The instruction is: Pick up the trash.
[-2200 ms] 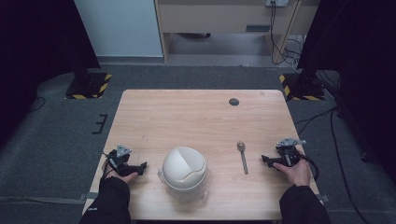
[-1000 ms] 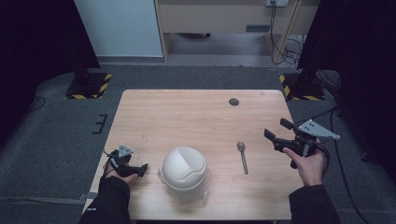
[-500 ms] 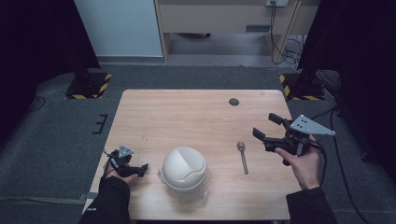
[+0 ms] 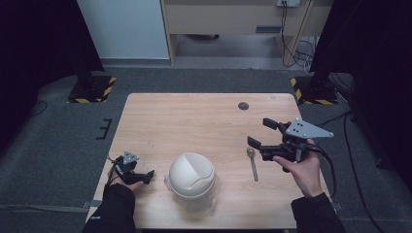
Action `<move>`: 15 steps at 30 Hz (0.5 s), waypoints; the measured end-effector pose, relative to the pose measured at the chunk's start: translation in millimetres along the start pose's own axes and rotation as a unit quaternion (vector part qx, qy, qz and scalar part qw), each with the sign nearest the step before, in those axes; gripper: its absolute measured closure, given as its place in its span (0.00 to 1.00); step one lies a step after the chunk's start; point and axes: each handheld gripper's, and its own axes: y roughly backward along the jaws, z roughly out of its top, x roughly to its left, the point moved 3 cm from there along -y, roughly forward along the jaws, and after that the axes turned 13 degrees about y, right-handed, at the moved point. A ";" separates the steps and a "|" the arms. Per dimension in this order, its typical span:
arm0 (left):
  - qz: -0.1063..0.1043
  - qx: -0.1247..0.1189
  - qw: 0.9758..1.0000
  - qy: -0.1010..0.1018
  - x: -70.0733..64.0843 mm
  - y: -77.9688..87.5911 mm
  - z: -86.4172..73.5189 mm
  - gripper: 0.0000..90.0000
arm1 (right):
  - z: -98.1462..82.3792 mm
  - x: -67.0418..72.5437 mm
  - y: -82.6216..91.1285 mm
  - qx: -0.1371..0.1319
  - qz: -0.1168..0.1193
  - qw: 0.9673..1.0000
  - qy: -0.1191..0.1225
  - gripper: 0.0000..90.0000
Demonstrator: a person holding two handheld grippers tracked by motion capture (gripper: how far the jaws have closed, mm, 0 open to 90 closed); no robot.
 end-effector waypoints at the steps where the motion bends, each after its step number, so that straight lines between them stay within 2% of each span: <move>1: 0.000 0.000 1.000 0.000 0.0 0.0 0.0 0.00 | 1.2 0.9 -2.0 0.002 0.003 1.000 0.001 0.17; 8: 0.000 0.000 1.000 0.000 -0.1 -0.1 0.1 0.00 | 8.3 13.8 -16.0 -0.002 0.029 1.000 0.007 0.17; 10: 0.000 0.000 1.000 0.000 0.0 -0.1 0.0 0.00 | 8.5 19.2 -20.7 -0.005 0.047 0.999 0.002 0.17; 15: 0.000 -0.001 1.000 0.000 -0.1 0.0 -0.2 0.00 | 8.7 27.9 -27.0 -0.011 0.061 0.998 -0.003 0.17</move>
